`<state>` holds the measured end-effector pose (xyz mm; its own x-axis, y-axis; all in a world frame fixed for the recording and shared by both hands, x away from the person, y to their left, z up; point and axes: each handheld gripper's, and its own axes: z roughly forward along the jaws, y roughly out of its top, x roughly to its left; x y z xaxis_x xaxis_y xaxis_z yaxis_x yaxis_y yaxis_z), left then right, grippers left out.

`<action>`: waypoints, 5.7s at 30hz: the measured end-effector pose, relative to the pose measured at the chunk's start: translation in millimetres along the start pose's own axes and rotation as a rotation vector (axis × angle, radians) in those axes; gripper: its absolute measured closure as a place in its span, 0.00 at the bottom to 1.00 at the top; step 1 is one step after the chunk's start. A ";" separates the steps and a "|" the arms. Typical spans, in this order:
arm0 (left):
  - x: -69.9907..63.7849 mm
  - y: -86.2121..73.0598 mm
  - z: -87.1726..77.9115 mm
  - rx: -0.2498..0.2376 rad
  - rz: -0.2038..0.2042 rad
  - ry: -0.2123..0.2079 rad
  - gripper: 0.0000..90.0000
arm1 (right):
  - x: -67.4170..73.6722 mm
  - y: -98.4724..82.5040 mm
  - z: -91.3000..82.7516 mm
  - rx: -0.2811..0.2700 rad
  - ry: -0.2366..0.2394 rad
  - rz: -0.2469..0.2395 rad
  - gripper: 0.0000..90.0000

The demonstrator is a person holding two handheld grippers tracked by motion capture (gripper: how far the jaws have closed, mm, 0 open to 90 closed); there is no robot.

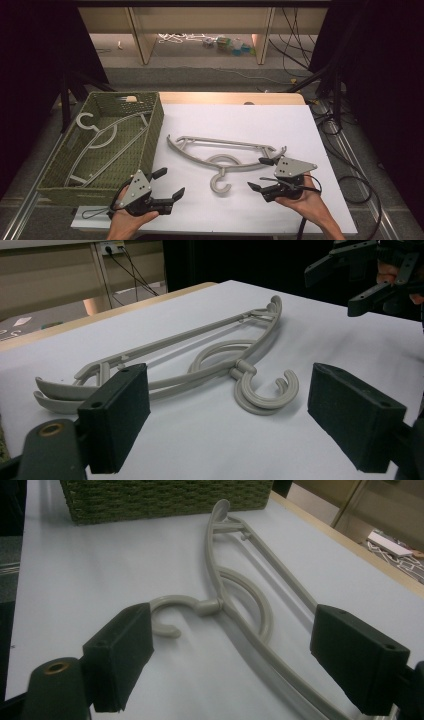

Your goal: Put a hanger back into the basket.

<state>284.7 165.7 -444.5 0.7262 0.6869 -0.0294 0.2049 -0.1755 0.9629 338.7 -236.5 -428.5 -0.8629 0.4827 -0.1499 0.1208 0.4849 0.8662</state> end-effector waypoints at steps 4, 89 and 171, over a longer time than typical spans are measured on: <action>0.6 -2.4 0.7 -0.004 -0.005 -0.003 0.19 | -2.2 0.0 0.6 -0.004 -0.002 -0.006 0.20; -2.8 -6.3 20.0 0.044 0.135 0.009 0.21 | -50.9 42.0 35.7 0.315 0.319 -0.613 0.91; -10.5 71.5 66.3 0.316 0.206 -0.233 0.88 | -38.9 38.3 -20.9 0.129 0.143 -0.249 0.41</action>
<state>335.3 99.2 -393.2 0.8939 0.4443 0.0602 0.2047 -0.5238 0.8269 366.7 -251.9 -379.6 -0.9328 0.2344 -0.2736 -0.0498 0.6681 0.7424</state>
